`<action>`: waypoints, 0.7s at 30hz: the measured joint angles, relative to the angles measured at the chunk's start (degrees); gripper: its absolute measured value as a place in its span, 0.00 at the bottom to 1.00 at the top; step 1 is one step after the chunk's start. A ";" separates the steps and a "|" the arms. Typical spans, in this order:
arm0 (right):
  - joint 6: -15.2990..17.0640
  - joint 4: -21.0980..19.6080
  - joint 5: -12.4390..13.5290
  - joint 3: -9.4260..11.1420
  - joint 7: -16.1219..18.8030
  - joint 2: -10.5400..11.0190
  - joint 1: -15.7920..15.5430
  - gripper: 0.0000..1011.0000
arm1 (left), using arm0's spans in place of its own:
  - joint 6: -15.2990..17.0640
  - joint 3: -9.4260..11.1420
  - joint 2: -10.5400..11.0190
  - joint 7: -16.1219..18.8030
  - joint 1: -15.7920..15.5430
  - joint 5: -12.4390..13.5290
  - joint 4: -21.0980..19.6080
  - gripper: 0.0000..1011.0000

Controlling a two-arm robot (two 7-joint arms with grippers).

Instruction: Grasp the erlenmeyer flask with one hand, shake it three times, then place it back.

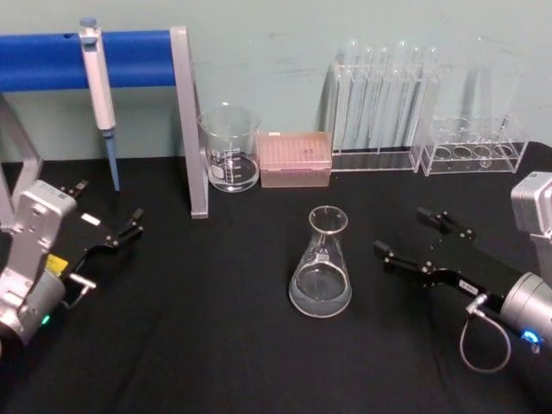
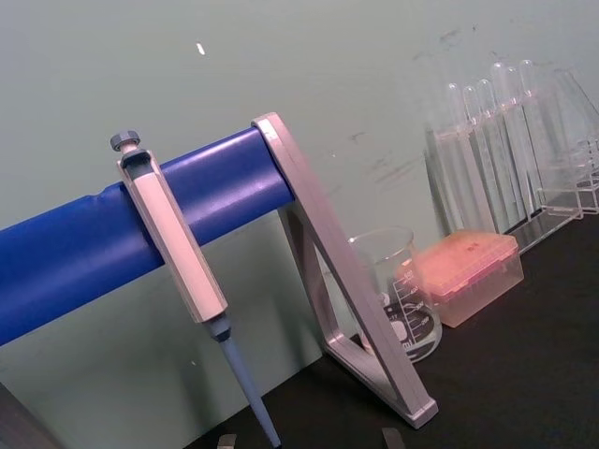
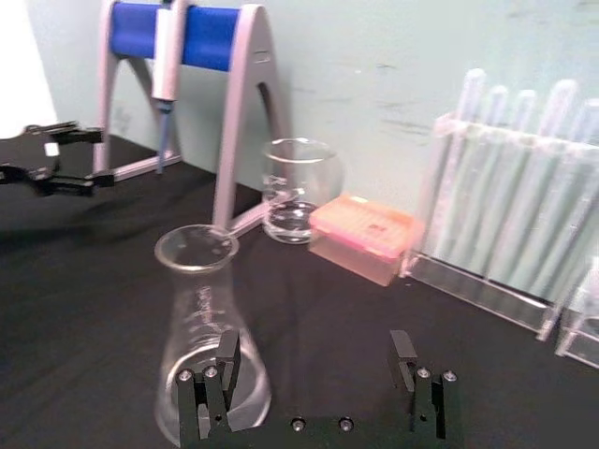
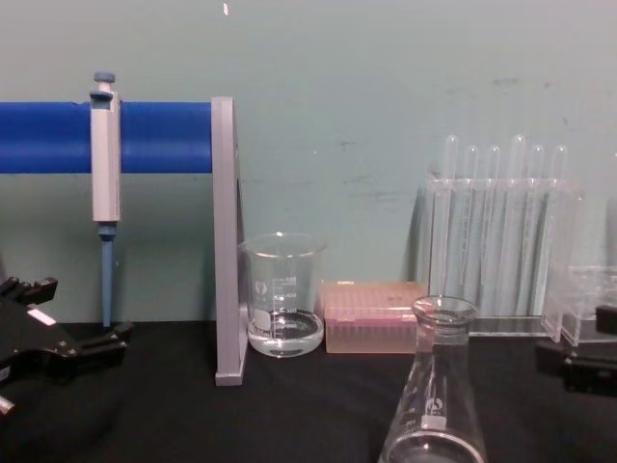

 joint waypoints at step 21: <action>0.03 5.85 -6.13 0.78 -8.21 -9.45 5.18 0.99 | 0.00 0.00 0.00 0.00 0.00 0.00 0.00 0.99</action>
